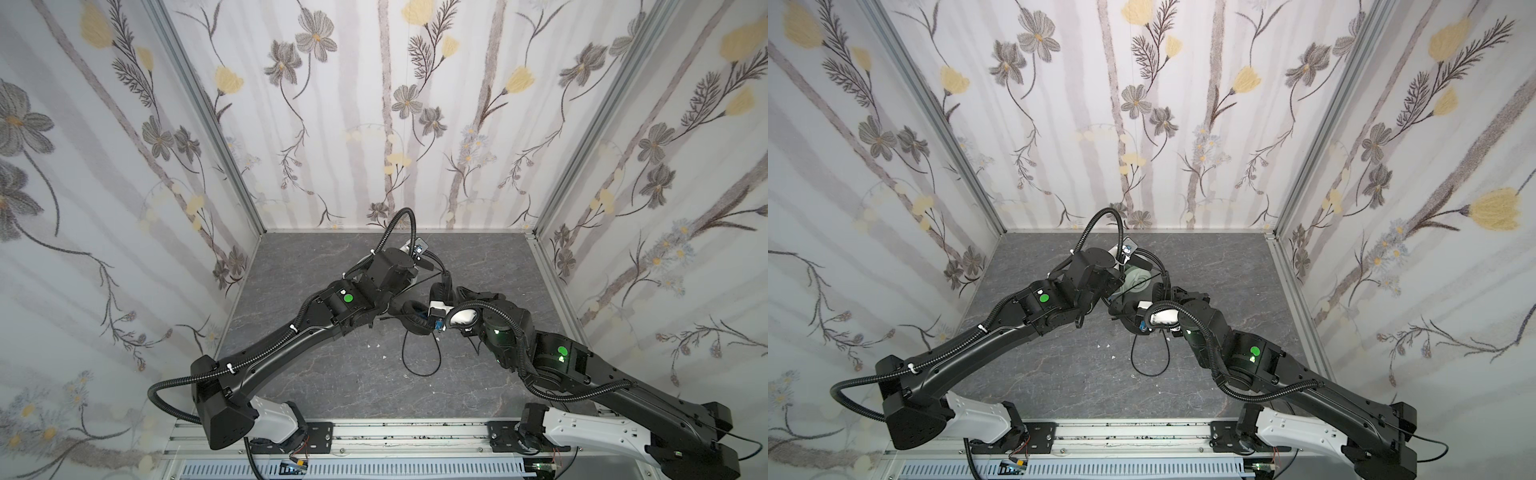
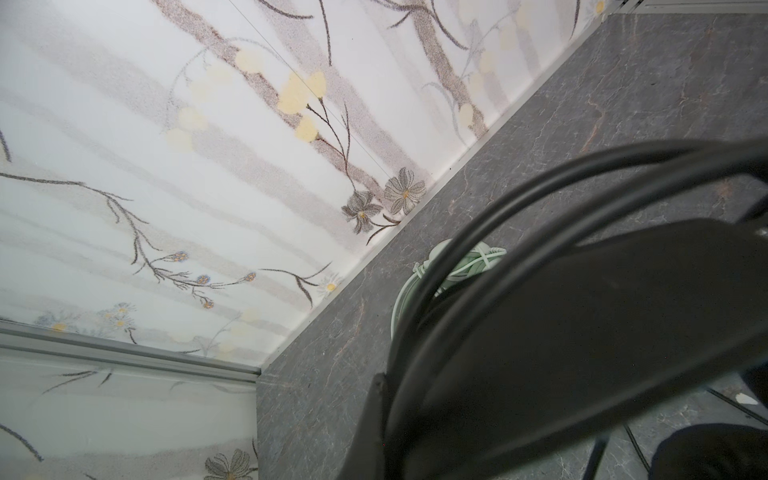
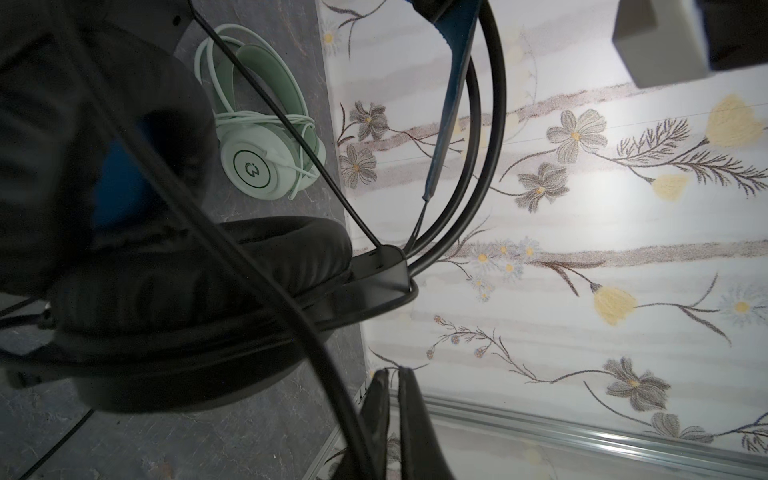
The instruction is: Wrap the headphones
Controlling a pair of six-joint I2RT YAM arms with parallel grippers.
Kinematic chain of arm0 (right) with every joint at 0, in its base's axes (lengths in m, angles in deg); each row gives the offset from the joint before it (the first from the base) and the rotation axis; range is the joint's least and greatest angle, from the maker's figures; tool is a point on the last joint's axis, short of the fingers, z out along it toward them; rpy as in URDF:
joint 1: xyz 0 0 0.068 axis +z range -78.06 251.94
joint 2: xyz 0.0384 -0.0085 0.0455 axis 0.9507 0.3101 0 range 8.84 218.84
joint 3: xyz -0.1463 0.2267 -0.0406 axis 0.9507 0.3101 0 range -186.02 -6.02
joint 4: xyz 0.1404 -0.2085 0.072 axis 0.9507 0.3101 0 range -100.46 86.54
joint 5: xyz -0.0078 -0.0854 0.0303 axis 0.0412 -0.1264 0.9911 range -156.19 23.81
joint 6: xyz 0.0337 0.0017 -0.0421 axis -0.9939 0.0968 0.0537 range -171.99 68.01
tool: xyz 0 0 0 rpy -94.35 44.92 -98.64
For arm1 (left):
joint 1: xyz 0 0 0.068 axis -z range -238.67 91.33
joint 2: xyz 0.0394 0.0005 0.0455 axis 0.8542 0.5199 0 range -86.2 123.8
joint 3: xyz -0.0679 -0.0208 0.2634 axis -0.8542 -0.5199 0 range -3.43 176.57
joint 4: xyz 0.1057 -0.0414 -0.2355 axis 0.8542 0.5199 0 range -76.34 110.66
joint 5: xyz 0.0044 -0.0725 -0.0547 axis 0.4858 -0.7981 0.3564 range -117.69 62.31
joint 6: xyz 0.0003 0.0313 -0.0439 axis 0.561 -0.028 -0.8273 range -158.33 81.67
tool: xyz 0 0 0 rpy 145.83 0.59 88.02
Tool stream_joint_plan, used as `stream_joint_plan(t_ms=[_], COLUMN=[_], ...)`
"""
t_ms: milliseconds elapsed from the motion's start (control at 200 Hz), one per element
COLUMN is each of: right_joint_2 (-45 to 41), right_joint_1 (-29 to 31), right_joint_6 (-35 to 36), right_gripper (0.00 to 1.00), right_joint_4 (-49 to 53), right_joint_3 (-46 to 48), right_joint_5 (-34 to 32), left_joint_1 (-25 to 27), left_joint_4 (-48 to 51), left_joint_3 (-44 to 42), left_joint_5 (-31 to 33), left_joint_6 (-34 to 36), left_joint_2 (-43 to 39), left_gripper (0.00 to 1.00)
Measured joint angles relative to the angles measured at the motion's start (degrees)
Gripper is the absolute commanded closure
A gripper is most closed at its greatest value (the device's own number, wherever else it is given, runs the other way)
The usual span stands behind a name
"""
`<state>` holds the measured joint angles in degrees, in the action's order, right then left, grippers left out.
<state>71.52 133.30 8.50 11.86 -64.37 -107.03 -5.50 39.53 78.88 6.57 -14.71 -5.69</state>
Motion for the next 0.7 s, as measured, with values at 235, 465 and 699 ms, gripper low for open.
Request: stream_joint_plan(t_ms=[235, 465, 699], right_joint_2=[0.17, 0.24, 0.52], right_joint_1=[-5.62, -8.48, -12.02], right_joint_6=[-3.02, -4.70, -8.28], right_gripper=[0.88, 0.81, 0.79], right_joint_4=[-0.13, -2.01, -3.34], right_joint_3=[-0.11, -1.14, -1.64], right_joint_5=[2.67, 5.31, 9.62], left_joint_1=[0.00, -0.55, -1.51], left_joint_4=[0.04, 1.64, 2.62], left_joint_3=[-0.35, -1.11, -1.33], left_joint_5=[-1.36, -5.01, -9.01], left_joint_6=[0.66, 1.07, 0.26], left_joint_2=[-1.88, -2.69, -3.76], left_gripper=[1.00, 1.00, 1.00])
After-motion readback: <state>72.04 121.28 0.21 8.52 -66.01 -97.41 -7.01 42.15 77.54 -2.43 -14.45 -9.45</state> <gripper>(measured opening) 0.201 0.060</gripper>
